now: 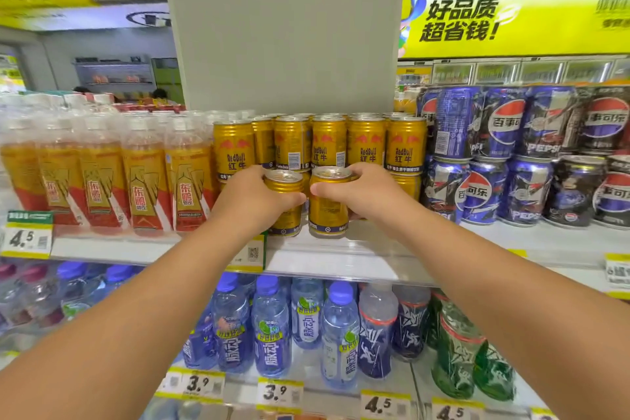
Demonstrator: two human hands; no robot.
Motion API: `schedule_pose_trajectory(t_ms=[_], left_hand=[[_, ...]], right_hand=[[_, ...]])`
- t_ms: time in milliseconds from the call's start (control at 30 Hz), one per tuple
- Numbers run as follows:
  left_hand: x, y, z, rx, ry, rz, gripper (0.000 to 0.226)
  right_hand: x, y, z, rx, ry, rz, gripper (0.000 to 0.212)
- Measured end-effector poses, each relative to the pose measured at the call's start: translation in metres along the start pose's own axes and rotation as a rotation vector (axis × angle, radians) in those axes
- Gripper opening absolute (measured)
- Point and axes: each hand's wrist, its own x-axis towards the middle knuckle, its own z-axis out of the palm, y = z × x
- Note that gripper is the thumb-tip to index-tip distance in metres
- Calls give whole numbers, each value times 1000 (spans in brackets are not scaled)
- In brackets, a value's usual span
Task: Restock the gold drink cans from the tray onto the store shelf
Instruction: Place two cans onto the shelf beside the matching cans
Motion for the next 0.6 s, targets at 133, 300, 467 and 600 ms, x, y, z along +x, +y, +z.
schedule_pose_trajectory(t_ms=[133,300,467,600], left_hand=[[1,-5,3,62,22,-5,70],[-6,-7,4,216,71,-18,91],[-10,-13,5,259,142,69,75],[-11,-19,5,377,215,138,67]], right_hand=[[2,3,7,10,5,11,45],[3,6,15,-9,-4,-2,41],[3,9,18,7,5,3,66],[0,11,18,-35,-9,21,96]])
